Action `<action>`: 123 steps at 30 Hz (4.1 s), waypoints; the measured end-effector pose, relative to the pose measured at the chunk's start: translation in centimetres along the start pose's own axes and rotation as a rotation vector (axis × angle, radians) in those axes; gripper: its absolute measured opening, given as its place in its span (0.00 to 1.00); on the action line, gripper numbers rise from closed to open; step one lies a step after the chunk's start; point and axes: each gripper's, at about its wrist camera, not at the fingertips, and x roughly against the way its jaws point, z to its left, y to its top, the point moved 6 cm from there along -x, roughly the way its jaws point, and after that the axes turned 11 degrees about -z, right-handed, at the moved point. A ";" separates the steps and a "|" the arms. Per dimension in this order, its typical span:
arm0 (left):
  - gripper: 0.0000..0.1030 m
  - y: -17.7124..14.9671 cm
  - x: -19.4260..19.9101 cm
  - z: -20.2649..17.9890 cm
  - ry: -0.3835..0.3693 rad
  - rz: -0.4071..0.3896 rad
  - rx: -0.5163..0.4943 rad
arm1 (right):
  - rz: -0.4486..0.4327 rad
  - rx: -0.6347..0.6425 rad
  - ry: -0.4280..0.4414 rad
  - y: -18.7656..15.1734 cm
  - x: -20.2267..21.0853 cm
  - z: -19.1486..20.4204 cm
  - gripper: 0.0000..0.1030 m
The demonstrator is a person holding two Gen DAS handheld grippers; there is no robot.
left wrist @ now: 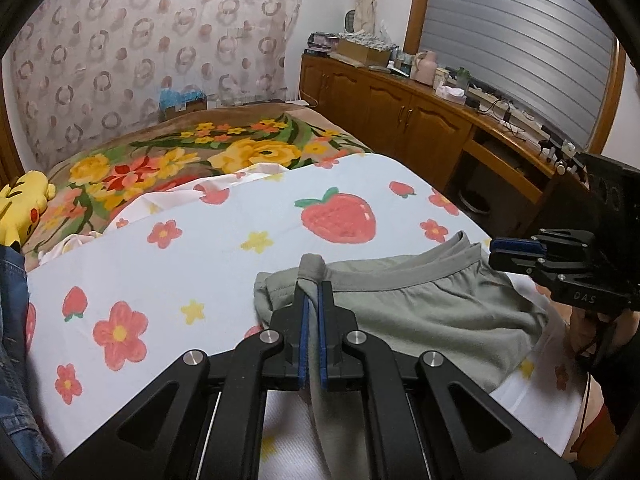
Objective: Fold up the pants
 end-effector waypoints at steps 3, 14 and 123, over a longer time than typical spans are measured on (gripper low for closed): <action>0.05 -0.4 -0.3 0.1 -0.001 0.010 0.001 | 0.013 -0.006 0.006 0.2 -0.4 0.1 0.24; 0.09 -1.5 -1.0 0.7 -0.006 0.052 0.031 | 0.053 0.010 0.032 0.4 -2.0 0.4 0.09; 0.73 -2.6 -1.9 0.3 0.031 0.131 -0.023 | 0.095 -0.024 -0.109 -1.3 1.8 -1.1 0.46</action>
